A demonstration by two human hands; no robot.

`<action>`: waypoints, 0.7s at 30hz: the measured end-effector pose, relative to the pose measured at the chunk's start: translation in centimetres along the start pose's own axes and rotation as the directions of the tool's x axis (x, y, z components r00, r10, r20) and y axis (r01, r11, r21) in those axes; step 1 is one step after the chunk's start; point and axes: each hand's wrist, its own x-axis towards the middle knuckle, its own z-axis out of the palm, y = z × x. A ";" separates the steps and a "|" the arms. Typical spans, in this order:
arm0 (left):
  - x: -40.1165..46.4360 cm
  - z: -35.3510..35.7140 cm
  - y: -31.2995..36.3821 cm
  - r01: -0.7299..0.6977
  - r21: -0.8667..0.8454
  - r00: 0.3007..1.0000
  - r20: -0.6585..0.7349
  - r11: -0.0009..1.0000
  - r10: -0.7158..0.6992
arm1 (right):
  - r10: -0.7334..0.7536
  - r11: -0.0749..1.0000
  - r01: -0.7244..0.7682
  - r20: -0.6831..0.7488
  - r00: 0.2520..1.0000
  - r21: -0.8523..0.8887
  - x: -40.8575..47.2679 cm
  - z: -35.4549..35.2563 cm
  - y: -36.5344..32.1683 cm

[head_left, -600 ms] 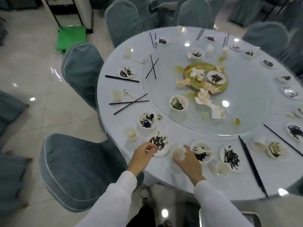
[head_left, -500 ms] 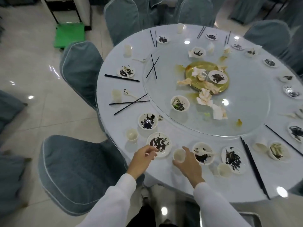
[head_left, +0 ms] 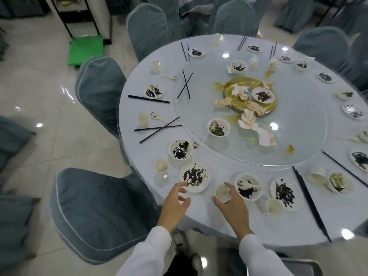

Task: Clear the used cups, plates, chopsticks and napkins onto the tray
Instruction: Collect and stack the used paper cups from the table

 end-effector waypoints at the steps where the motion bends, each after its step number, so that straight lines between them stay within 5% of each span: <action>1: -0.7 0.2 -0.2 -0.011 0.023 1.000 -0.006 1.000 0.011 | -0.010 0.999 0.010 -0.004 1.000 0.033 -0.7 -0.2 -0.1; 10: -5.5 -0.3 -2.1 -0.157 0.348 0.986 0.102 0.924 0.129 | -0.163 0.932 0.102 0.150 0.975 0.349 -6.9 1.3 -2.6; 21: -10.8 -5.3 -4.3 -0.120 0.218 0.982 -0.119 0.968 0.149 | -0.366 0.866 0.226 0.257 0.895 0.447 -12.3 6.1 -7.8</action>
